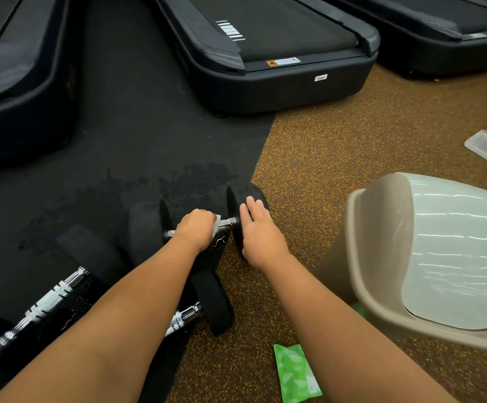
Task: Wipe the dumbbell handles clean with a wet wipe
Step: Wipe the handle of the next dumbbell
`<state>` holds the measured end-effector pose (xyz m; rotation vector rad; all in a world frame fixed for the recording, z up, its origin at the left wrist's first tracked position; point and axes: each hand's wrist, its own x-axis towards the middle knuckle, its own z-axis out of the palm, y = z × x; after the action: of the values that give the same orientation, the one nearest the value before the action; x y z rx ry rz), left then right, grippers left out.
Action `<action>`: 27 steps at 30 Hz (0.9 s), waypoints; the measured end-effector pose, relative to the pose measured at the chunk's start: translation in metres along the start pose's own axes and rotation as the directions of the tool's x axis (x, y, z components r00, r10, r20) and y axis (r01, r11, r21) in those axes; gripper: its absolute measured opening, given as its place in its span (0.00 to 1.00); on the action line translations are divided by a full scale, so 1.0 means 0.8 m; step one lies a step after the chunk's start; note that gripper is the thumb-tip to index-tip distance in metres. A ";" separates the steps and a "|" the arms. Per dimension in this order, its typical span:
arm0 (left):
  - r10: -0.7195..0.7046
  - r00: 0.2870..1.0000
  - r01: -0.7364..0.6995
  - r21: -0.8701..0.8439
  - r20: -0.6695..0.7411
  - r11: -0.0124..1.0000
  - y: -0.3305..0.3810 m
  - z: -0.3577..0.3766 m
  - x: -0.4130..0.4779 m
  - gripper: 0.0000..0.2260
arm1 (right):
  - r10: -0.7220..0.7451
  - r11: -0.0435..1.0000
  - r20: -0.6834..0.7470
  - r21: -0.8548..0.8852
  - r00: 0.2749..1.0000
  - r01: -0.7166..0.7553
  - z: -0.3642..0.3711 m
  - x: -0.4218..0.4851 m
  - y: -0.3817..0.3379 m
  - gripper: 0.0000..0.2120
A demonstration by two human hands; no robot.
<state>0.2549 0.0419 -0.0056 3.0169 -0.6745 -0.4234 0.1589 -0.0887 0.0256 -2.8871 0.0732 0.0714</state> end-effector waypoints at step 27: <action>0.078 0.997 -0.079 -0.024 -0.029 0.997 -0.008 0.006 0.009 0.17 | -0.040 0.993 -0.263 0.097 0.964 0.067 0.024 0.013 0.021 0.29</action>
<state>0.2623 0.0446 -0.0124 2.9549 -0.7762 -0.3834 0.1677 -0.1006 0.0023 -2.7728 0.0454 -0.3142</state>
